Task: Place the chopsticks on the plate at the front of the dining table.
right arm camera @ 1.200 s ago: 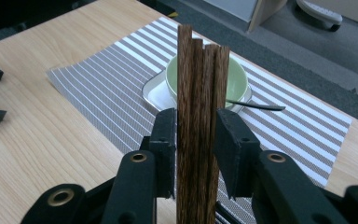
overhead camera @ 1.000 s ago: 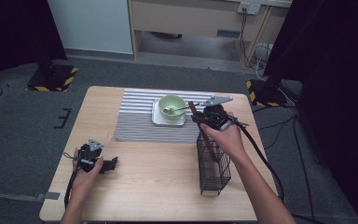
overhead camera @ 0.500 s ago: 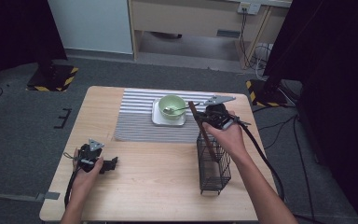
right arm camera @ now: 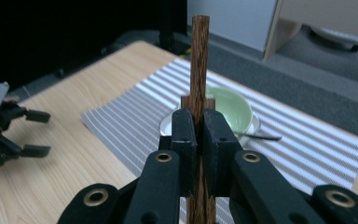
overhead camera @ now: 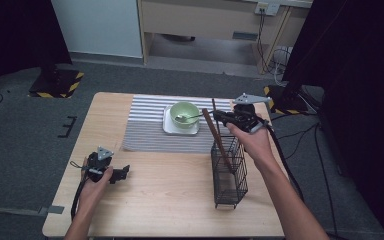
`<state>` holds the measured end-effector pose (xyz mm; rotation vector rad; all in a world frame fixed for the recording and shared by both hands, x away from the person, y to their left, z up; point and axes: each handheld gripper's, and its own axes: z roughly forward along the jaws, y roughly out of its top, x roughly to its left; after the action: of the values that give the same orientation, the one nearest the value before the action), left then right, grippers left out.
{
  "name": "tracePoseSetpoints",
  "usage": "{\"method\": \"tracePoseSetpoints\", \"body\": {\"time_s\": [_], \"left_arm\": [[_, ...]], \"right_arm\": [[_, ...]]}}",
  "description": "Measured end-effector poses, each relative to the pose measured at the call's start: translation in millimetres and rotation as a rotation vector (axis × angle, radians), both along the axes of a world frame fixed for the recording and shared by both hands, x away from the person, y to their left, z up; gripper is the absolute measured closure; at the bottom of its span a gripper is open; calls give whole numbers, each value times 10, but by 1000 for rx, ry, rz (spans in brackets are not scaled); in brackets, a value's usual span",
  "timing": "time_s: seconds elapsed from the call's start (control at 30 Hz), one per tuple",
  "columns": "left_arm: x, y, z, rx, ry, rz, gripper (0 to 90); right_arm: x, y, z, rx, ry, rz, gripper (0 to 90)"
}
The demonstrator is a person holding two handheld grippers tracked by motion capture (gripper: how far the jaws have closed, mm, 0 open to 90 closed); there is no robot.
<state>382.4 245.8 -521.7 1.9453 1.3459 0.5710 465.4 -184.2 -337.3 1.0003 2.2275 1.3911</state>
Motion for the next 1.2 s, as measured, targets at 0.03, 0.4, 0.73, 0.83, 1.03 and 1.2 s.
{"method": "tracePoseSetpoints", "body": {"time_s": [0.03,0.4,0.73,0.83,1.03,1.2], "left_arm": [[1,-37,45,-6,-13,-15,29],[-25,-337,468,-35,-135,-98,42],[-80,-541,949,-76,-198,-149,48],[-78,-577,1017,-66,-199,-153,45],[-23,-635,1185,-124,-218,-151,53],[26,-689,1220,-170,-231,-171,78]], "right_arm": [[-8,-20,31,10,-10,2,841],[-154,-213,436,153,-110,30,841],[-234,-267,735,178,-175,39,841],[-237,-252,787,179,-183,40,841],[-234,-191,917,227,-186,48,841],[-205,-113,910,243,-184,54,841]]}}
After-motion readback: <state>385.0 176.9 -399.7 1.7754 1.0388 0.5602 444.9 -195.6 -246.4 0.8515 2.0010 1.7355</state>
